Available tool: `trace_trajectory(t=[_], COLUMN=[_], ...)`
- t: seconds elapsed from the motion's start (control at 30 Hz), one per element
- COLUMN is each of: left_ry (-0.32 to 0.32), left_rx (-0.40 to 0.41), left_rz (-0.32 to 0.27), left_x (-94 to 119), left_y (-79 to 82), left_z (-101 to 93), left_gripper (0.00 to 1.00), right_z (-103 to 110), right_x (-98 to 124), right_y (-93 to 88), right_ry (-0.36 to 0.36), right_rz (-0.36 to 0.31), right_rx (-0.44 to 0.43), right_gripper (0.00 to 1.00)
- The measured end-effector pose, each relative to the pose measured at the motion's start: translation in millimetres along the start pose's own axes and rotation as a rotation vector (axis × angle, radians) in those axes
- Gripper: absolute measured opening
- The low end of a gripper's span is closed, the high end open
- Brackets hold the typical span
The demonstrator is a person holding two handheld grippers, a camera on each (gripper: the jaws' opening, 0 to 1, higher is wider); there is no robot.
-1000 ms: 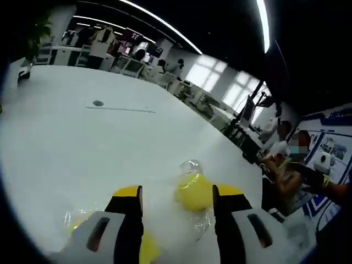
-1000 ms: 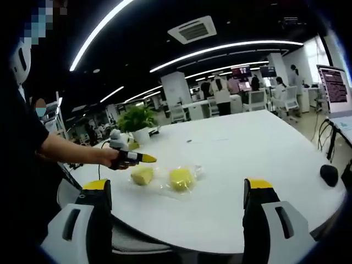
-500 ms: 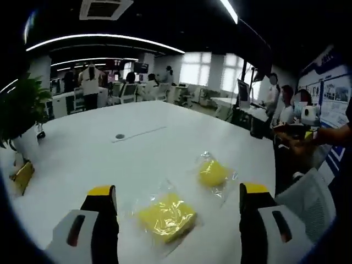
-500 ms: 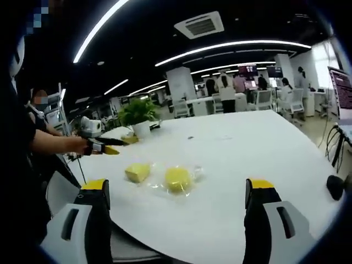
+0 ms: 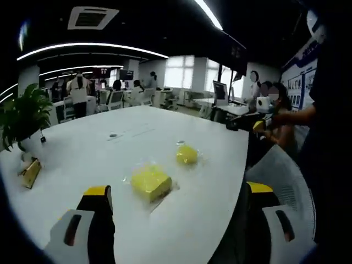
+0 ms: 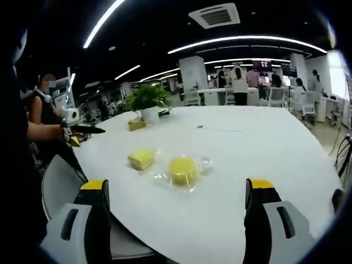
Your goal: Compare the silicone blocks by pressing each to a similar depth, holding the contact briefly, and releasing to observe deformation and rebound differences across the visible hardness samples.
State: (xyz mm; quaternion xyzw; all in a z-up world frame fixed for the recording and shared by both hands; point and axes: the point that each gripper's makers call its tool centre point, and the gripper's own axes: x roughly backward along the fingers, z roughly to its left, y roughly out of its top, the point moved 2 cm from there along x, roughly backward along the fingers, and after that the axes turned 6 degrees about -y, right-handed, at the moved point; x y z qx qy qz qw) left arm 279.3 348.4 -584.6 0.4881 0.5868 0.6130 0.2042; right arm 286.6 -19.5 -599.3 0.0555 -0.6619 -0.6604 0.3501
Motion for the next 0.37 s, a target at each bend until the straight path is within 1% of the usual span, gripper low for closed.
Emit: trace_trajectory(t=[0.03, 0.1, 0.2, 0.27, 0.3, 0.33, 0.37], left_ry=[-0.01, -0.028, -0.024, -0.033, -0.047, -0.081, -0.098], left_rx=[-0.017, -0.005, -0.006, -0.005, -0.012, -0.022, -0.025], left_rz=[0.01, 0.033, 0.027, 0.022, 0.021, 0.019, 0.025], left_x=[7, 16, 26, 30, 31, 31, 31], left_y=[-3.8, -9.5, -11.1, -10.8, -10.8, -11.1, -12.8], left_z=[-2.9, -6.9, -6.0, -6.5, -8.7, -12.9, -14.7], left_gripper=[0.99, 0.99, 0.97, 0.97, 0.97, 0.96, 0.95], right_z=[1, 6, 15, 21, 21, 26, 29], right_x=[-2, -6, -8, -7, -6, -4, -3], right_y=[-3.7, -2.5, 1.1, -2.0, -4.9, -7.5, -8.0], right_ry=[0.01, 0.022, 0.054, 0.071, 0.067, 0.067, 0.068], right_rz=[0.024, 0.019, 0.015, 0.03, 0.045, 0.059, 0.066], right_rx=[0.02, 0.034, 0.044, 0.049, 0.058, 0.08, 0.079], right_gripper=[0.96, 0.96, 0.96, 0.96, 0.96, 0.96, 0.96])
